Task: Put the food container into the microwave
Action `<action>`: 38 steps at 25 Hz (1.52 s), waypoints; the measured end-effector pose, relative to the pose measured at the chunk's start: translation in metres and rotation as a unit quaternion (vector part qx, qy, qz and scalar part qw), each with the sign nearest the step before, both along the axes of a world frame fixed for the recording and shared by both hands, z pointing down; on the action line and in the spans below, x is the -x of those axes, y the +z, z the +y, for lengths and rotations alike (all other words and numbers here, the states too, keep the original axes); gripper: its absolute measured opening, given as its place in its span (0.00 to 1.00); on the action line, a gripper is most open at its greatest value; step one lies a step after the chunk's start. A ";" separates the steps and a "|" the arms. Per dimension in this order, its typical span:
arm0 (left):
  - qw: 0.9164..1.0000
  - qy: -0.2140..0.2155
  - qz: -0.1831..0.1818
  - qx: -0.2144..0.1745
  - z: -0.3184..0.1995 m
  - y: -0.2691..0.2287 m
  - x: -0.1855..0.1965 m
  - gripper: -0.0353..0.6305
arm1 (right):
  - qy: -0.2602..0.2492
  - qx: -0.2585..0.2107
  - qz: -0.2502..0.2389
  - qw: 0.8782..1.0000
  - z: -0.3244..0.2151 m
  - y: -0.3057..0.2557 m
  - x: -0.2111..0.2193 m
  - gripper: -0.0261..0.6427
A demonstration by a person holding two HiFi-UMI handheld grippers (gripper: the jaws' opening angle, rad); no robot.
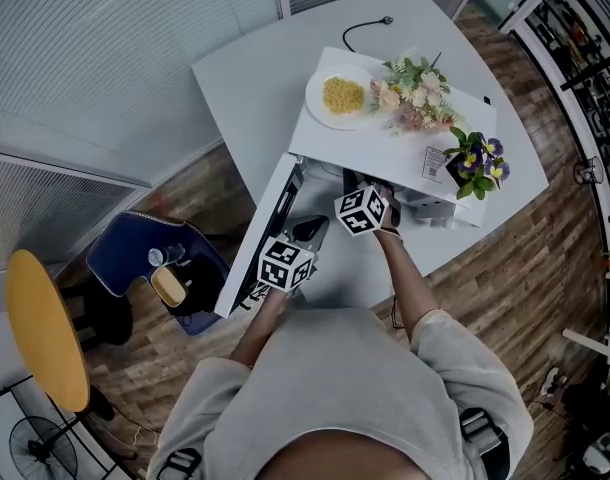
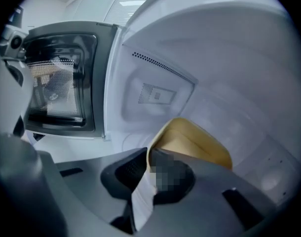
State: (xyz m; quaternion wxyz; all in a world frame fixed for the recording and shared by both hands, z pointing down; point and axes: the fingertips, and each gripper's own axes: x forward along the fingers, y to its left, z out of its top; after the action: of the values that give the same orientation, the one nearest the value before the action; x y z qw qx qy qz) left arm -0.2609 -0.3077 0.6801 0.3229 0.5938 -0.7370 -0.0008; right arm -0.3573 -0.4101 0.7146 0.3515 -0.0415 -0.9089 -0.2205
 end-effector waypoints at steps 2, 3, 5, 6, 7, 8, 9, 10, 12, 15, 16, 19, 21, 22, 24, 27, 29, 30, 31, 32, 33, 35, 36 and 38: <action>1.000 0.002 0.000 0.000 0.000 0.000 -0.001 0.07 | -0.001 -0.002 0.007 1.000 0.000 0.003 0.001 0.08; 1.000 0.003 0.000 0.000 0.000 0.001 -0.001 0.07 | -0.002 -0.001 0.010 1.000 0.001 0.005 0.001 0.08; 1.000 0.007 0.000 0.002 0.000 0.002 -0.002 0.07 | -0.004 0.004 0.016 1.000 0.003 0.007 0.002 0.08; 1.000 0.009 -0.001 0.002 0.000 0.002 -0.002 0.07 | -0.005 0.006 0.016 1.000 0.003 0.007 0.003 0.08; 1.000 0.009 -0.001 0.003 0.000 0.002 -0.001 0.07 | -0.005 0.007 0.016 1.000 0.004 0.007 0.004 0.08; 1.000 0.009 -0.001 0.002 0.001 0.002 -0.001 0.07 | -0.005 0.009 0.015 1.000 0.004 0.006 0.004 0.08; 1.000 0.009 -0.001 0.002 0.001 0.001 0.000 0.07 | -0.004 0.013 0.015 1.000 0.004 0.006 0.005 0.08; 1.000 0.009 -0.001 0.001 0.001 0.001 0.000 0.07 | -0.002 0.018 0.015 1.000 0.004 0.006 0.005 0.10; 1.000 0.009 -0.001 0.000 0.001 0.000 0.001 0.07 | -0.002 0.029 0.017 0.999 0.005 0.007 0.005 0.20; 1.000 0.009 -0.001 -0.002 0.001 0.000 0.001 0.07 | -0.002 0.041 0.012 0.999 0.007 0.005 0.004 0.27; 1.000 0.010 -0.001 -0.002 0.000 0.000 0.000 0.07 | -0.001 0.044 0.008 0.999 0.008 0.004 0.004 0.28; 1.000 0.013 -0.002 -0.004 -0.001 -0.001 -0.001 0.07 | 0.003 0.045 -0.001 0.999 0.008 0.000 0.003 0.29; 1.000 0.015 -0.003 -0.005 0.000 -0.001 -0.002 0.07 | 0.008 0.038 -0.010 0.999 0.007 -0.005 0.000 0.29; 1.000 0.016 -0.003 -0.005 0.000 -0.002 -0.003 0.07 | 0.010 0.035 -0.013 0.999 0.007 -0.007 -0.002 0.29; 1.000 0.017 -0.005 -0.006 0.000 -0.004 -0.004 0.07 | 0.013 0.031 -0.019 0.999 0.008 -0.011 -0.007 0.29; 1.000 0.020 -0.010 -0.009 -0.001 -0.007 -0.004 0.07 | 0.016 0.032 -0.025 0.999 0.011 -0.016 -0.014 0.29; 1.000 0.022 -0.012 -0.011 -0.001 -0.009 -0.006 0.07 | 0.018 0.032 -0.030 0.999 0.013 -0.020 -0.019 0.29; 1.000 0.024 -0.013 -0.012 -0.002 -0.010 -0.007 0.07 | 0.019 0.033 -0.033 0.999 0.015 -0.022 -0.021 0.29; 0.999 0.025 -0.015 -0.013 -0.002 -0.011 -0.008 0.07 | 0.020 0.035 -0.035 0.999 0.016 -0.025 -0.023 0.28; 0.999 0.026 -0.016 -0.013 -0.002 -0.012 -0.009 0.07 | 0.022 0.037 -0.037 0.998 0.018 -0.027 -0.026 0.28; 0.999 0.028 -0.017 -0.014 -0.002 -0.013 -0.010 0.07 | 0.023 0.040 -0.039 0.998 0.019 -0.029 -0.029 0.27; 0.999 0.031 -0.019 -0.016 -0.003 -0.015 -0.012 0.07 | 0.027 0.043 -0.043 0.998 0.022 -0.032 -0.034 0.24; 0.999 0.032 -0.020 -0.017 -0.003 -0.016 -0.013 0.07 | 0.029 0.045 -0.044 0.998 0.023 -0.033 -0.037 0.23; 0.999 0.035 -0.023 -0.019 -0.003 -0.018 -0.015 0.07 | 0.033 0.048 -0.046 0.997 0.026 -0.035 -0.043 0.20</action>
State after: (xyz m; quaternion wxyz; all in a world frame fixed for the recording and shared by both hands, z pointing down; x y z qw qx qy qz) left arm -0.2454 -0.3111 0.6625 0.2948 0.6252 -0.7226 0.0105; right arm -0.3144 -0.3842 0.6794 0.3139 -0.0182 -0.9346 -0.1662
